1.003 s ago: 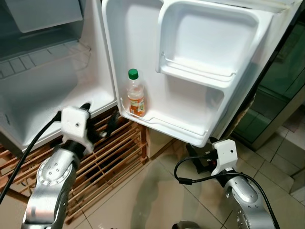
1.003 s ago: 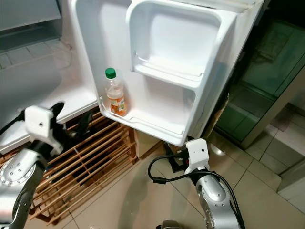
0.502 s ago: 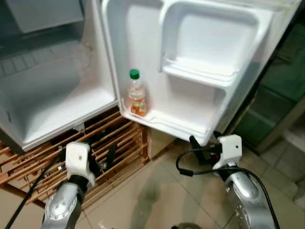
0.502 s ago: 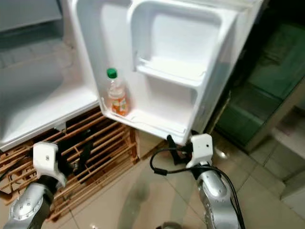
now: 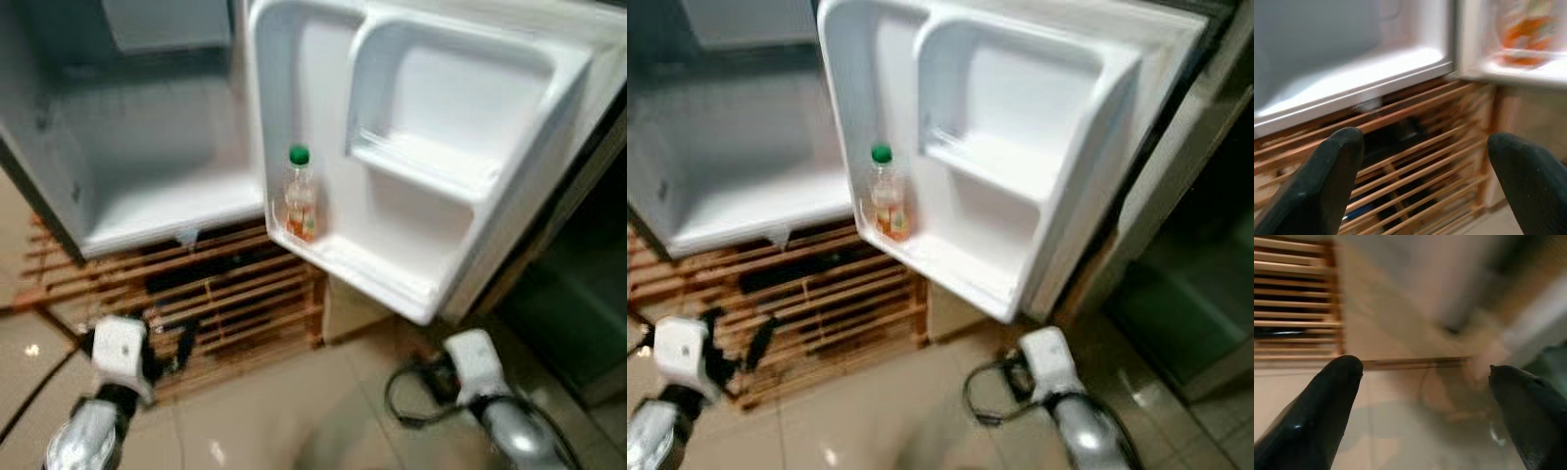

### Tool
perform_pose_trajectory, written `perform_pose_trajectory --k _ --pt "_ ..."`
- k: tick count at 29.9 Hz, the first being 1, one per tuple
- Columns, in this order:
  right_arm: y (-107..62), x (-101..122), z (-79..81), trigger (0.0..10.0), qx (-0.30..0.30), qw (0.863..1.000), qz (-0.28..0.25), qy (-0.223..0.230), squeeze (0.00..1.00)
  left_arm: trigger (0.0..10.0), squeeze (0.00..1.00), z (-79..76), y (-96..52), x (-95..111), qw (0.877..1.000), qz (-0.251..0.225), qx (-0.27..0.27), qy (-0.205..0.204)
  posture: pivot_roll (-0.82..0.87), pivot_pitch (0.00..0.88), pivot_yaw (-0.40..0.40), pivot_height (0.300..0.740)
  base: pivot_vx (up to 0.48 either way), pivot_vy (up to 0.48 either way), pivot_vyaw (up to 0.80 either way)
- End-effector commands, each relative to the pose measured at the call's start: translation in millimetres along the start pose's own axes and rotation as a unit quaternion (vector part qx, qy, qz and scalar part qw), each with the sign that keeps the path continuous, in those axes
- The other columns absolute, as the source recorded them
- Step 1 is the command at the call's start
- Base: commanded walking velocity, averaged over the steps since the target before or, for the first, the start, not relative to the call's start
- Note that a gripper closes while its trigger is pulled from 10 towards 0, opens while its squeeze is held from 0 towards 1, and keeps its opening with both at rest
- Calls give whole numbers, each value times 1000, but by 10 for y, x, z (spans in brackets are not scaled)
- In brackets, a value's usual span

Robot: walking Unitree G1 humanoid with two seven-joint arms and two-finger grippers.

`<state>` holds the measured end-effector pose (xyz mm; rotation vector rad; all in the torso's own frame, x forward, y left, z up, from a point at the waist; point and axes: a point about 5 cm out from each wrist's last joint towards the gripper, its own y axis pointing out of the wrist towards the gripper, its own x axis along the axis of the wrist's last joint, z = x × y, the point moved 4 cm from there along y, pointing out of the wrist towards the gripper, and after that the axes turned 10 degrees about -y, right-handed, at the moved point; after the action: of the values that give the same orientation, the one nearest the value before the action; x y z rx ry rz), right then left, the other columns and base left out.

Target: Restocking fridge

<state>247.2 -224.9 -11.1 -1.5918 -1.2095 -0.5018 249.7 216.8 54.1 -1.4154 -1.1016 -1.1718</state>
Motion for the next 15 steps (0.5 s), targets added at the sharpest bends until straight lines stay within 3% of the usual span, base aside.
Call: perform_pose_trajectory --k 1,2,3,4,6,7,8,9,11,13,14,15 --pt "-34 -54 112 10000 41 999 14 -1 0 10000 0 -270 167 50 999 -13 -41 10 -218 0 49 740 0 -472 0" --pt "-34 -54 112 10000 41 999 14 -1 0 10000 0 -270 167 50 999 -13 -41 10 -218 0 49 740 0 -472 0" --pt "-176 -285 388 10000 150 987 55 -29 0 10000 0 -365 229 48 999 -13 -46 10 -220 0 47 740 0 -469 800" --pt "-252 -432 467 10000 178 980 83 -30 0 10000 0 -403 254 42 999 -12 -49 9 -223 0 46 740 0 -469 800" --pt "-296 -519 503 10000 191 976 99 -28 0 10000 0 -426 270 40 999 -11 -51 9 -223 0 45 740 0 -469 800" --pt "-370 -750 487 10000 182 972 142 -38 0 10000 0 -469 313 31 998 -12 -54 10 -224 0 47 740 0 -469 781" --pt "-370 -750 487 10000 182 972 142 -38 0 10000 0 -469 313 31 998 -12 -54 10 -224 0 47 740 0 -469 781" --pt "-423 -961 382 10000 159 968 189 -52 0 10000 0 -483 331 25 998 -12 -55 15 -228 0 47 740 0 -469 781" --pt "-434 -1015 334 10000 147 967 202 -55 0 10000 0 -484 334 24 998 -12 -55 16 -230 0 48 740 0 -469 781" --pt "-393 -1123 -59 10000 48 965 247 -70 0 10000 0 -432 321 12 999 -9 -39 7 -231 0 49 740 0 -456 0" --pt "-393 -1123 -59 10000 48 965 247 -70 0 10000 0 -432 321 12 999 -9 -39 7 -231 0 49 740 0 -442 0" --pt "-358 -1086 -245 10000 4 965 248 -79 0 10000 0 -397 326 -8 1000 -5 -28 1 -232 0 51 740 398 0 0"
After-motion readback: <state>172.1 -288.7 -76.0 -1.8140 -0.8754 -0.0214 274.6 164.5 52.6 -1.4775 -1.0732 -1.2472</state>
